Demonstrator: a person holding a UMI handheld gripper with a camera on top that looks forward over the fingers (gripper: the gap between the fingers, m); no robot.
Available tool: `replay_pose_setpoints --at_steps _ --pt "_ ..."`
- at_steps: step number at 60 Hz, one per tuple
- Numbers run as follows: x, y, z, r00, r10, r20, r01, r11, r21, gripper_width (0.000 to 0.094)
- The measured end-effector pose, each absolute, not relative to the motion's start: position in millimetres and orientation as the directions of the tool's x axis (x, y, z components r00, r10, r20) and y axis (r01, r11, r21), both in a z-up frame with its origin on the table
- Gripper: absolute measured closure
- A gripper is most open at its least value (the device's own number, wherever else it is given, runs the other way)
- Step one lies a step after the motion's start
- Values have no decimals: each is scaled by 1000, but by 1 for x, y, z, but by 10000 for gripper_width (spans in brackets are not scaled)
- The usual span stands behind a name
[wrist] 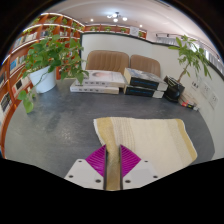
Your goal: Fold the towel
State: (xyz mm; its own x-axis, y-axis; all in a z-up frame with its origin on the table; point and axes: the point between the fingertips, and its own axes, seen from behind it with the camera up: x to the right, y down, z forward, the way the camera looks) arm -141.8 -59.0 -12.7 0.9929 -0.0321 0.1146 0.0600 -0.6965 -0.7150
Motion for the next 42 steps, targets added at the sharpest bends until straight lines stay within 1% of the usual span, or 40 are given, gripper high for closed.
replay_pose_setpoints --at_steps 1,2,4,5,12,17,20,25,30,34,39,42 --pt "-140 -59 -13 991 -33 129 70 -697 -714 794" --pt "-136 -58 -13 990 -26 140 83 -696 -714 820" --pt "-136 -58 -13 988 -7 154 105 -699 -707 828" --pt "-136 -58 -13 988 -3 157 110 -700 -705 868" --pt "-138 -58 -16 983 37 180 151 -723 -674 882" --pt "-137 -60 -10 992 49 119 116 -743 -659 892" --pt "-137 -57 4 995 45 85 90 -732 -675 893" --pt "-113 -49 44 998 33 61 67 -687 -724 892" --pt "-74 -44 84 998 22 59 59 -647 -760 893" --pt "-37 -44 108 999 5 47 39 -625 -780 893" --pt "14 -44 123 998 -26 52 26 -608 -794 893" --pt "39 -46 120 999 -27 44 18 -608 -794 894"
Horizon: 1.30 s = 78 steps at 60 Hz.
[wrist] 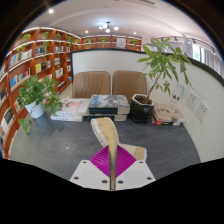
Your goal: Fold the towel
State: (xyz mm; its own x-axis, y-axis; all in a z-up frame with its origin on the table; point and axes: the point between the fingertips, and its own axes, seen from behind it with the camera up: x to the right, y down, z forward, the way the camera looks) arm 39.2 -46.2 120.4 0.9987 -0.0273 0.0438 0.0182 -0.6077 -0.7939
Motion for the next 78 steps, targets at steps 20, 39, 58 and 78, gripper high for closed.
replay_pose_setpoints --at_steps 20,39,58,78 --pt "155 -91 66 996 -60 58 3 -666 -746 294" --pt "102 -134 166 997 -35 63 32 -575 -817 227" --pt "-6 -205 247 999 -29 -19 -31 -468 -883 228" --pt "-68 -274 253 1000 22 3 13 -467 -884 220"
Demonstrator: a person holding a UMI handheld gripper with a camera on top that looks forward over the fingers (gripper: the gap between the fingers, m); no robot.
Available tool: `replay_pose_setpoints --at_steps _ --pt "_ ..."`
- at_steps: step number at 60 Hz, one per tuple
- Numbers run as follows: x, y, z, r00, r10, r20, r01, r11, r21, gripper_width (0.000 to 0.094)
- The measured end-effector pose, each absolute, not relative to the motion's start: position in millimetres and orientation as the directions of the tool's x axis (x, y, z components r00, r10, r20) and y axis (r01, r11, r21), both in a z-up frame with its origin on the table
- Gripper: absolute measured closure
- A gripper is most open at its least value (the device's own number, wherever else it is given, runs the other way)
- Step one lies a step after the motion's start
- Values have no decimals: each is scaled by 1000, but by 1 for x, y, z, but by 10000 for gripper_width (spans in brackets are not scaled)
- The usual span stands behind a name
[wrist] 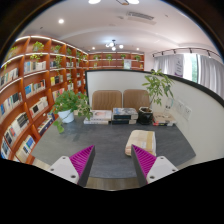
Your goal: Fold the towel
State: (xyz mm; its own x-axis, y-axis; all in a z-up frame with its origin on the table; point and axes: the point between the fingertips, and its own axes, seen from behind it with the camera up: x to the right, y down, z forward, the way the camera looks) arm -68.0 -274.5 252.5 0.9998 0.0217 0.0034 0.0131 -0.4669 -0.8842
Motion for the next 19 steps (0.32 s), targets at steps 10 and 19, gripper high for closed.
replay_pose_setpoints --at_steps 10,19 --pt "-74 -293 252 999 28 19 30 -473 -881 220" --pt "-81 -299 252 999 34 14 28 -468 -883 217"
